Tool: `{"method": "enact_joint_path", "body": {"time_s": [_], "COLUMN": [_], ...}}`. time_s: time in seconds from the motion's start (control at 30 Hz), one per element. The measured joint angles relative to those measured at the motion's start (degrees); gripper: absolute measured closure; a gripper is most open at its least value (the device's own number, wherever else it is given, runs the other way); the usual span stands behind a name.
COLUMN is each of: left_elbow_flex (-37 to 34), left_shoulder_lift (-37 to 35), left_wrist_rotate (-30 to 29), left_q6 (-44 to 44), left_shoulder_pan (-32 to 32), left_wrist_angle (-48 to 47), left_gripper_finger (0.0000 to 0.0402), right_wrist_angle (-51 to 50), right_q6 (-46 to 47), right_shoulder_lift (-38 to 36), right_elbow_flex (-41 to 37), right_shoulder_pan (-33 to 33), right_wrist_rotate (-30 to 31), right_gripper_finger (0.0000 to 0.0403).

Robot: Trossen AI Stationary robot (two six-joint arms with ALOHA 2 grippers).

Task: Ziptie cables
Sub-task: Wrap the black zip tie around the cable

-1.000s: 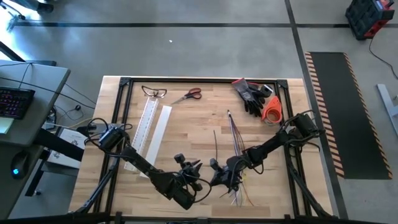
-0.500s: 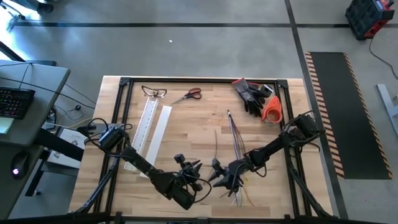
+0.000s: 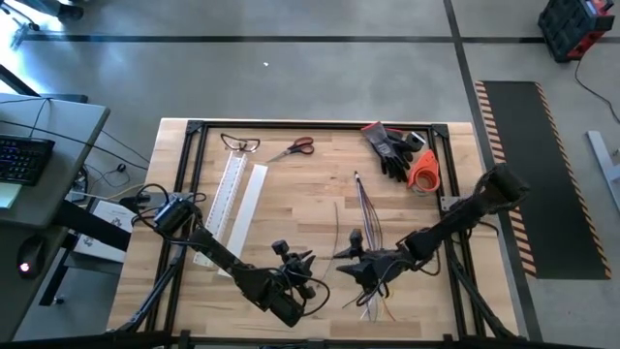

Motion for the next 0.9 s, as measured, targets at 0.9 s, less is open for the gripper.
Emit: {"method": "enact_joint_path", "body": {"time_s": [0.9], "left_elbow_flex": [0.04], "left_shoulder_lift": [0.0], "left_wrist_rotate": [14.89], "left_q6": [0.32], "left_shoulder_pan": [0.11], "left_wrist_angle": [1.56], "left_gripper_finger": [0.0351], "right_wrist_angle": [-41.89], "right_q6": [36.37], "right_shoulder_lift": [-17.56], "right_elbow_flex": [-0.12], "right_shoulder_pan": [-5.39], "right_wrist_rotate": [2.53], "right_gripper_finger": [0.0246]}}
